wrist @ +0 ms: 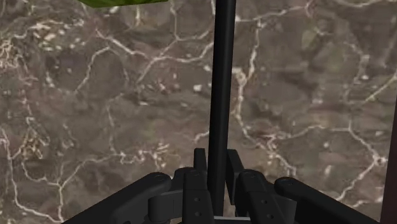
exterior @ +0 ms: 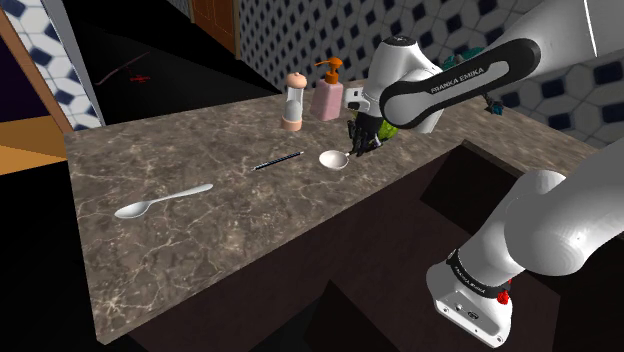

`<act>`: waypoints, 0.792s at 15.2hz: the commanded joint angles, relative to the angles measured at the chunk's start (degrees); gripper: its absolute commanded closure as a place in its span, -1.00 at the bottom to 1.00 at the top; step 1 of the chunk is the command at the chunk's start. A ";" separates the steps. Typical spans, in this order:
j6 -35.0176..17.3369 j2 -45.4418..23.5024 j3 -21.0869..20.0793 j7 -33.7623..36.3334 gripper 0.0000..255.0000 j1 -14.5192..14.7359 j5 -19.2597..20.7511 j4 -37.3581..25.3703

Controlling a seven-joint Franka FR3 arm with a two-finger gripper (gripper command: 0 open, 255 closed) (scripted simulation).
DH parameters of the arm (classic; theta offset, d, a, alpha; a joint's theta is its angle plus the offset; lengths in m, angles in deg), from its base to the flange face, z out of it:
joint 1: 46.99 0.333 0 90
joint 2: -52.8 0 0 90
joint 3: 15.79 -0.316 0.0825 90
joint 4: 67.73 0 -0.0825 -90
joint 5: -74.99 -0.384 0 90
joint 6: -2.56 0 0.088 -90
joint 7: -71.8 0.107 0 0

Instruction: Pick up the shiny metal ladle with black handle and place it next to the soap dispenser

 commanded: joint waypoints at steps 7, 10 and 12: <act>-0.17 -0.13 -0.01 0.03 -1.00 0.01 0.01 0.06; -0.17 -0.13 0.00 0.03 -1.00 0.01 0.01 0.06; 4.38 3.07 -0.53 -0.14 -1.00 0.31 -0.44 -1.25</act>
